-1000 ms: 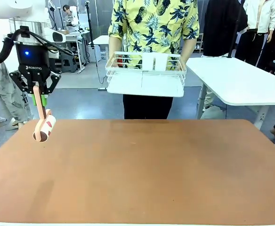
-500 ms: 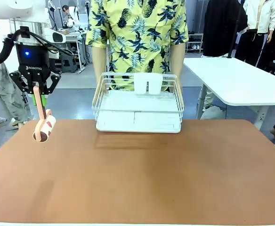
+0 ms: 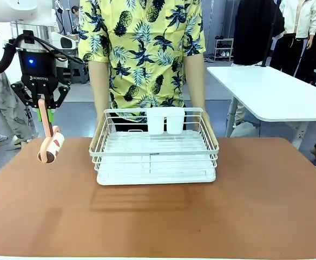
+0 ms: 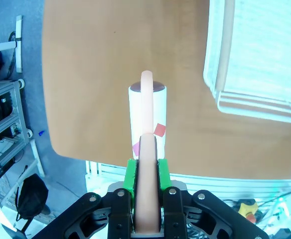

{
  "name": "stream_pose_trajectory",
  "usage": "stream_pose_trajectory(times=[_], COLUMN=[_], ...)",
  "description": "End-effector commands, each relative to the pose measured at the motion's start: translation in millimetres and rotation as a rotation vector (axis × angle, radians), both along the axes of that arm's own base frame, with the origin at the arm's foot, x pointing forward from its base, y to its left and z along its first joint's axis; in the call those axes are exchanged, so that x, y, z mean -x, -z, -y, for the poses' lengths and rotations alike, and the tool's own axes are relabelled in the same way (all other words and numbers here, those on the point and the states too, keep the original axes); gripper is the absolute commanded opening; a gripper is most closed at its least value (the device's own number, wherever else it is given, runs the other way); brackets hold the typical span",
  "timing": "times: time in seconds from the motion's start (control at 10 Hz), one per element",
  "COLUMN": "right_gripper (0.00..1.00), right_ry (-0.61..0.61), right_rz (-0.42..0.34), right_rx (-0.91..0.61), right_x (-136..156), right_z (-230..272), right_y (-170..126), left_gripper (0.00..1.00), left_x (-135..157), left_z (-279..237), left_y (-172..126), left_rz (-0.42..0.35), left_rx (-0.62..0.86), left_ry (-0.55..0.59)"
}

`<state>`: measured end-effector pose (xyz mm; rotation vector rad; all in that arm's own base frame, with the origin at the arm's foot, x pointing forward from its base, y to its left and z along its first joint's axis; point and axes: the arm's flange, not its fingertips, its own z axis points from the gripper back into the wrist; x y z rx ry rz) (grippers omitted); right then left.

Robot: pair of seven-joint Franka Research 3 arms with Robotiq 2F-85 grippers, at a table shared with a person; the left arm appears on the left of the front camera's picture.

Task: Clean the table.
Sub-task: Place the Lint Roller down when the Dish drying rack is positioned in the middle of the table.

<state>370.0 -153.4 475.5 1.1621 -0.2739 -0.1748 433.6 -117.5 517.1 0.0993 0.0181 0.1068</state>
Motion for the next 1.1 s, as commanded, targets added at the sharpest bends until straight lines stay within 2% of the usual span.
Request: stream_pose_trajectory(times=[0.0,1.0], right_gripper=[1.0,1.0], right_ry=[-0.007,-0.007], right_rz=[0.012,0.012], right_rx=[-0.003,-0.003], right_x=[1.8,1.8], right_z=[0.6,0.6], right_y=[-2.3,-2.3], left_gripper=[0.21,0.21], left_x=[0.2,0.2], left_z=[-0.6,-0.6], left_y=[-0.9,-0.9], left_rz=[0.004,0.004], left_rx=[-0.002,-0.002], left_ry=[-0.019,-0.019])
